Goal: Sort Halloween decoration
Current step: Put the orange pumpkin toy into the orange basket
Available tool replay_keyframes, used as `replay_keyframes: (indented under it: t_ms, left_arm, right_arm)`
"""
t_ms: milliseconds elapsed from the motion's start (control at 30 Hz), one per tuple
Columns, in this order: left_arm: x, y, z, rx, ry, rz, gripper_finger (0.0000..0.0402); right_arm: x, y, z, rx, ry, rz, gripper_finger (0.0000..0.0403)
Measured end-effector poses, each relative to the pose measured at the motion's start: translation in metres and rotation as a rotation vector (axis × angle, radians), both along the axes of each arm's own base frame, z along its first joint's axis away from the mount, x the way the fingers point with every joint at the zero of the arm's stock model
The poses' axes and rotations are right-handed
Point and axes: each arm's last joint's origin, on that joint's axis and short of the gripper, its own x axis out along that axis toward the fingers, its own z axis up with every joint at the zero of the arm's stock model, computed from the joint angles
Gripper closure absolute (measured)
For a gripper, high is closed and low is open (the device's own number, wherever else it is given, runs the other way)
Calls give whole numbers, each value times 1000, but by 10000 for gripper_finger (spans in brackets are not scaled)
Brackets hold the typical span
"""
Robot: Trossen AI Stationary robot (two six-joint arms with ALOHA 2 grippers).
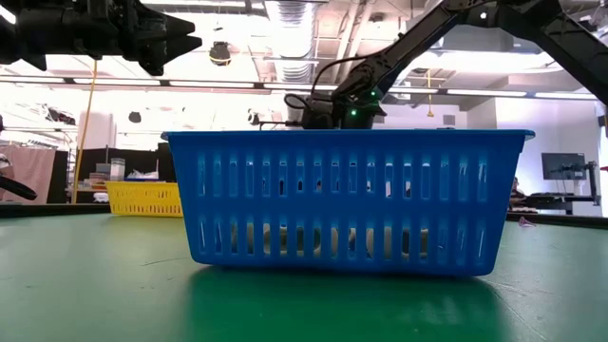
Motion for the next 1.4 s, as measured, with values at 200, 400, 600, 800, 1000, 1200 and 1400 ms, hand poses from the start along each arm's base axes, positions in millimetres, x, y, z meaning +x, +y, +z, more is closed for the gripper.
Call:
replay_keyframes:
  t_ms: [200, 400, 600, 800, 1000, 1200, 1400]
  left_arm:
    - [0, 0, 0, -10, -2, -2, 198]
    - [0, 0, 0, -12, -2, -2, 198]
    - [0, 0, 0, -2, 3, 0, 198]
    - [0, 0, -1, -2, 7, 0, 198]
    - [0, 0, -1, 7, 15, 3, 198]
    - [0, 0, -1, 6, 17, 3, 198]
    - [0, 0, -2, 4, 23, 4, 198]
  right_arm:
    - [3, 6, 0, -4, 3, 39, 275]
    - [14, 21, 7, 42, -46, 127, 275]
    - [32, 46, 24, 100, -131, 268, 276]
    - [40, 97, 57, 227, -160, 482, 276]
    - [22, 156, 102, 273, -148, 596, 276]
    - [-18, 228, 131, 280, 29, 620, 276]
    - [-75, 309, 120, 302, 188, 473, 276]
